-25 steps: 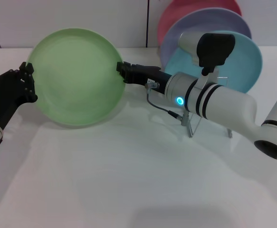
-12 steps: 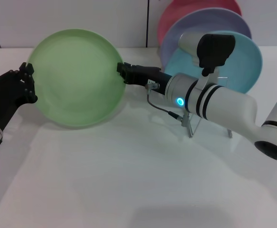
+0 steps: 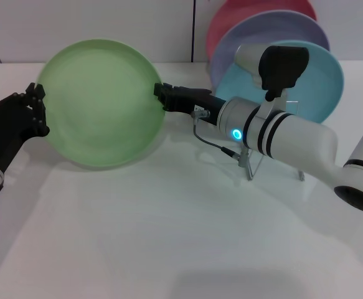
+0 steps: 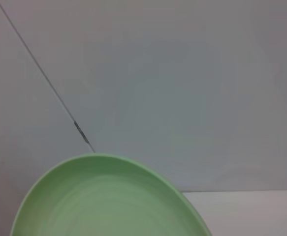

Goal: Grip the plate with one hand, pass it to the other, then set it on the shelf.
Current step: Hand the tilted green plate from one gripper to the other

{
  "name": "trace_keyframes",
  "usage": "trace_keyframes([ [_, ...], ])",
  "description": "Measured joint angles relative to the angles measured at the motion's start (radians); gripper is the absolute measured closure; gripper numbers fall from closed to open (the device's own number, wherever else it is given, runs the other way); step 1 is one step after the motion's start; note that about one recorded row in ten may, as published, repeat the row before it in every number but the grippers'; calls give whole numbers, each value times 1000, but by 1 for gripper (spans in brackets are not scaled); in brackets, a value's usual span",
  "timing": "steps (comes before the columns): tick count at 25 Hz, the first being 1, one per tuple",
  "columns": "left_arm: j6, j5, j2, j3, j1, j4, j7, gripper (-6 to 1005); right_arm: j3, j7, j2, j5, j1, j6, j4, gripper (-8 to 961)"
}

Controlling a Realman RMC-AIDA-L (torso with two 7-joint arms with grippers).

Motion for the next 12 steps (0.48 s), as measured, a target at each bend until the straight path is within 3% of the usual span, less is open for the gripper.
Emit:
trace_keyframes([
  [12,0,-2,0,6,1,1,-2,962,7,5,0,-21,-3,-5,0,878],
])
